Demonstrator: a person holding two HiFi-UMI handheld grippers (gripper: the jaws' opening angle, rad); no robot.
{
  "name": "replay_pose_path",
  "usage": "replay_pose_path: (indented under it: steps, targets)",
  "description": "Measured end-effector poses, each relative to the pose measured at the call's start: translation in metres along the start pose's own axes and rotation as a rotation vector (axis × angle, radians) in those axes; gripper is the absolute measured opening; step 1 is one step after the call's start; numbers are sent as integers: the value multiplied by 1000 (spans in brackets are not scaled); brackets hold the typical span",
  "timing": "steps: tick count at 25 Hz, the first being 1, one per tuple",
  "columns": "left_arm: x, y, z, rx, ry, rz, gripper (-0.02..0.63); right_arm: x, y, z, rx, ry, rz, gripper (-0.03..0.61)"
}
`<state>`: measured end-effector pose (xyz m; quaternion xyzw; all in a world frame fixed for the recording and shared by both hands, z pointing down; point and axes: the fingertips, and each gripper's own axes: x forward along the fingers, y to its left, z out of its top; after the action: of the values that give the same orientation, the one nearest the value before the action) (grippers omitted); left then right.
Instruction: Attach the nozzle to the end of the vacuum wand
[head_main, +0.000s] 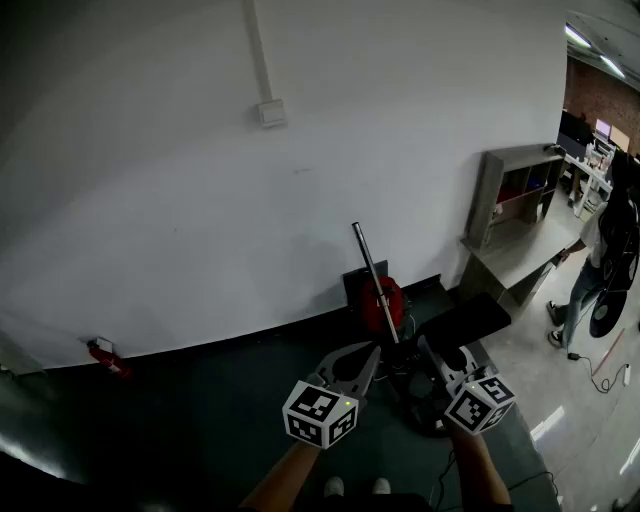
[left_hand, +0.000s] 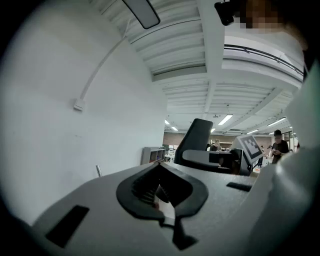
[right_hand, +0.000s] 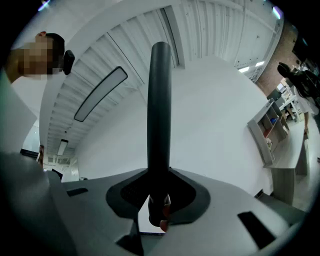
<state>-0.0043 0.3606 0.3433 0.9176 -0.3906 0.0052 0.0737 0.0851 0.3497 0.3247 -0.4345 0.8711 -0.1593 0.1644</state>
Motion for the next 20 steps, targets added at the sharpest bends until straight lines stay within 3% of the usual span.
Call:
replay_pose_path:
  steps: [20]
  targets:
    - [14,-5,-10,-9,24,20,3,-10,-22,-2,48,9,10,94]
